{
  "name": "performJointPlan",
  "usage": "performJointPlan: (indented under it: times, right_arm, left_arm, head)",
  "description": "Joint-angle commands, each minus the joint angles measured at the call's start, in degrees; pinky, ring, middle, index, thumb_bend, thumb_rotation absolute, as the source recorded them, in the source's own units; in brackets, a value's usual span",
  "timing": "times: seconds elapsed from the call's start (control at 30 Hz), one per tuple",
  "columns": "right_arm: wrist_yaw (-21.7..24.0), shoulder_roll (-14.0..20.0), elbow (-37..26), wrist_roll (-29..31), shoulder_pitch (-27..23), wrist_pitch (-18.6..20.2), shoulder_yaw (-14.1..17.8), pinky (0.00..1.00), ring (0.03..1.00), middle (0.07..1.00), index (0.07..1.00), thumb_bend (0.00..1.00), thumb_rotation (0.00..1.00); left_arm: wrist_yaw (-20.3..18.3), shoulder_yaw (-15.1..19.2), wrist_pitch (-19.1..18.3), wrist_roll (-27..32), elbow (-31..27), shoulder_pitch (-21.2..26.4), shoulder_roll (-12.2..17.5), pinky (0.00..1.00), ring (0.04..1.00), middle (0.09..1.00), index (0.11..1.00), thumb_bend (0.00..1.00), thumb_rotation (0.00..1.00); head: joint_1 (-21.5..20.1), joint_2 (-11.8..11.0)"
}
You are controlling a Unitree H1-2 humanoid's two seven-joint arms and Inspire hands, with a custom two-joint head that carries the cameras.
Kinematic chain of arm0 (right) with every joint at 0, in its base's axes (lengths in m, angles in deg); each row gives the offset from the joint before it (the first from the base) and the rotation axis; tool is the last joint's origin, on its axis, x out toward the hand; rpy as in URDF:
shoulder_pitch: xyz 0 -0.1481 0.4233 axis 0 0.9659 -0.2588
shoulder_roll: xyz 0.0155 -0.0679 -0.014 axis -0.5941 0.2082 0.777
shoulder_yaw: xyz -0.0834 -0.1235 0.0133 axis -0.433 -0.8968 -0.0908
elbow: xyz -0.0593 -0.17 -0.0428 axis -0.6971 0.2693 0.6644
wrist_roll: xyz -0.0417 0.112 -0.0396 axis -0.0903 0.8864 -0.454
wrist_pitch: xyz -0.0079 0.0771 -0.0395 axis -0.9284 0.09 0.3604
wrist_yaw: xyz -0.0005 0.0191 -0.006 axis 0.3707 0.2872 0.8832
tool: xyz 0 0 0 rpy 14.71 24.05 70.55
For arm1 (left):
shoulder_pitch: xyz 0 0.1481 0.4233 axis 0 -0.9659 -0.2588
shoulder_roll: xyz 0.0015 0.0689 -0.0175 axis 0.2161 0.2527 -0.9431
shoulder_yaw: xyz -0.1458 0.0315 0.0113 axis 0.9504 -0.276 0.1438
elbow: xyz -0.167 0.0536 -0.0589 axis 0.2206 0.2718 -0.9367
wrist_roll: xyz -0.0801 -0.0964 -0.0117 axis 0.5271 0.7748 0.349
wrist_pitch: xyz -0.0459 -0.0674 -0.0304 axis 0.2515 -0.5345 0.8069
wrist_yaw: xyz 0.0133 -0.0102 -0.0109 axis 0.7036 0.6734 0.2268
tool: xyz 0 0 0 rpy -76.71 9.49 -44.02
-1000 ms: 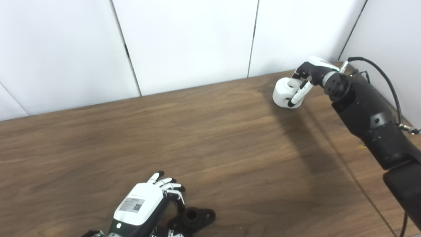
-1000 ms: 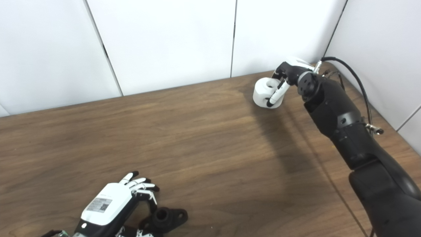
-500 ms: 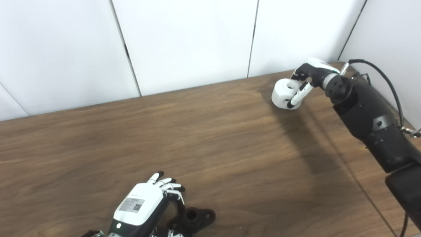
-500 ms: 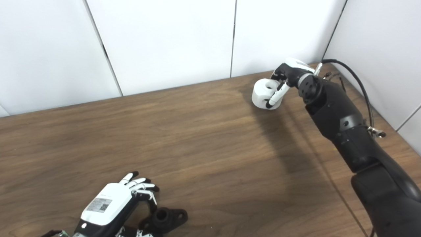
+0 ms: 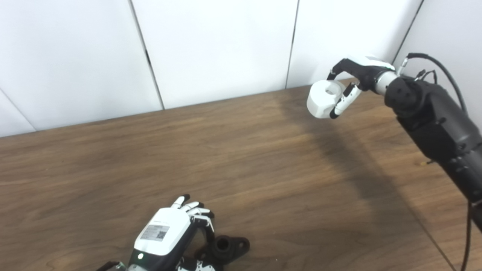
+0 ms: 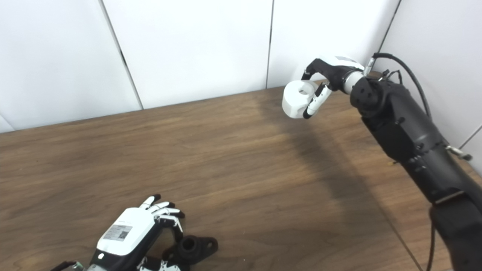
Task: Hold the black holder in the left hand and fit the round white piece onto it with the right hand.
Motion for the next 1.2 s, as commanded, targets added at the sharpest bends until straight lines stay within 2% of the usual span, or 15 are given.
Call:
performJointPlan:
  times: [0.0,0.07,0.27,0.4,0.8,0.93,1.17]
  right_arm:
    - [0.71,1.91,-4.35,-0.49,-1.49,-1.63,0.45,1.00,0.899,0.774,0.487,0.52,0.15]
    - [1.48,1.91,-7.18,-0.50,-0.73,-2.34,0.59,1.00,0.891,0.771,0.487,0.52,0.15]
    - [5.58,0.93,-17.04,-1.50,1.68,1.38,0.76,1.00,0.890,0.780,0.486,0.52,0.15]
    - [7.72,-0.10,-22.54,-0.58,3.83,1.58,0.90,1.00,0.903,0.792,0.486,0.52,0.14]
    - [10.31,-2.91,-29.52,0.99,5.83,2.20,1.99,1.00,0.911,0.799,0.485,0.52,0.14]
    - [11.37,-3.60,-32.26,1.50,5.78,1.94,1.74,1.00,0.910,0.801,0.485,0.52,0.14]
    - [14.09,-5.42,-37.50,2.14,5.53,3.29,1.22,1.00,0.903,0.798,0.484,0.52,0.14]
  left_arm:
    - [-2.06,-0.87,-0.62,-2.40,-0.12,0.17,-0.16,1.00,0.889,0.794,0.488,0.52,0.06]
    - [-2.05,-1.13,-0.82,-2.72,-0.04,0.29,-0.48,1.00,0.898,0.800,0.488,0.52,0.06]
    - [-1.66,-1.33,-1.63,-2.71,0.45,0.50,-2.02,1.00,0.893,0.798,0.488,0.52,0.06]
    - [-1.51,-1.33,-2.50,-1.83,1.27,0.80,-2.88,1.00,0.895,0.798,0.487,0.52,0.06]
    - [-0.90,-1.30,-4.07,-0.80,2.77,1.49,-4.92,1.00,0.889,0.797,0.487,0.52,0.06]
    - [0.40,-0.94,-3.92,0.49,3.84,1.86,-5.30,1.00,0.880,0.791,0.487,0.52,0.06]
    - [0.37,-0.96,-5.25,0.97,4.47,2.80,-5.85,1.00,0.884,0.790,0.487,0.52,0.06]
  head:
    - [0.41,0.34]
    - [1.66,1.08]
    - [4.03,3.03]
    - [5.54,4.34]
    - [7.82,6.89]
    - [8.40,8.44]
    - [9.06,10.57]
